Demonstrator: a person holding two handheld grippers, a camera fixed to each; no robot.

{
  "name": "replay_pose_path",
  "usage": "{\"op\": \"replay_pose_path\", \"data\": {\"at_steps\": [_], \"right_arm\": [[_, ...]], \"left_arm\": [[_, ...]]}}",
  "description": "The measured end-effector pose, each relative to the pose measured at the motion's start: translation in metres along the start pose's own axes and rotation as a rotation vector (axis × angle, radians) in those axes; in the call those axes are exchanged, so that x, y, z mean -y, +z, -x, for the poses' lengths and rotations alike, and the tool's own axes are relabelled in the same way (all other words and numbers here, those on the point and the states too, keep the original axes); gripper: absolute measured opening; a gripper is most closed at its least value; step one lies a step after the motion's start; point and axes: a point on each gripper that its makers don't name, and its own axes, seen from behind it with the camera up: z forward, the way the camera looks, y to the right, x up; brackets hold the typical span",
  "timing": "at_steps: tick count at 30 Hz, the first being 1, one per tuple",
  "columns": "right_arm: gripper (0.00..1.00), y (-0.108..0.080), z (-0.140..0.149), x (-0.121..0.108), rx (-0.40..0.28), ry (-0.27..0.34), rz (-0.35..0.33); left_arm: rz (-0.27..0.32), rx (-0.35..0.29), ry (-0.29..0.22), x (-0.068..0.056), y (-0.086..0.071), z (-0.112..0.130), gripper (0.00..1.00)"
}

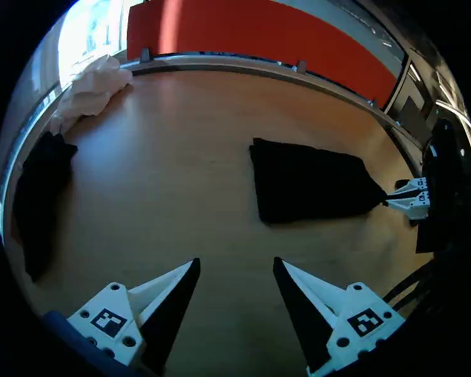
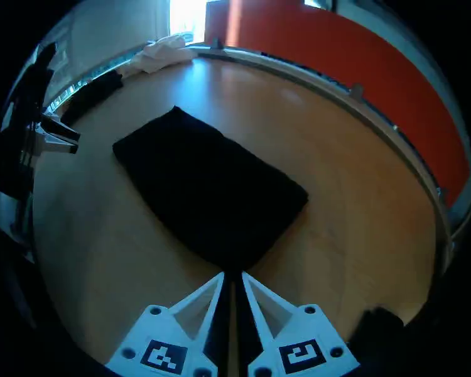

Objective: Fold towel

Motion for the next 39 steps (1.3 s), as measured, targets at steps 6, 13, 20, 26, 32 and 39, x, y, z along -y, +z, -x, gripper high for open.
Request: {"op": "replay_pose_path", "data": {"at_steps": [6, 13, 20, 26, 32, 39], "right_arm": [[0.04, -0.010, -0.035, -0.005, -0.048, -0.047, 0.014], [0.04, -0.020, -0.087, -0.001, -0.111, -0.140, 0.018], [0.04, -0.024, -0.131, 0.014, -0.164, -0.218, -0.002], [0.04, -0.024, -0.153, 0.025, -0.188, -0.260, -0.020], [0.04, -0.023, -0.161, 0.030, -0.189, -0.282, -0.032], [0.04, -0.018, -0.174, 0.043, -0.189, -0.331, -0.060]], "left_arm": [[0.000, -0.010, -0.005, 0.000, -0.003, -0.004, 0.85], [0.005, -0.024, -0.008, -0.002, -0.007, -0.010, 0.86], [0.016, -0.030, -0.018, -0.006, -0.008, -0.011, 0.86], [0.018, -0.031, -0.019, -0.007, -0.010, -0.007, 0.85], [0.016, -0.037, -0.029, -0.004, -0.013, -0.007, 0.85], [0.000, -0.051, -0.039, 0.005, -0.020, -0.007, 0.85]]}}
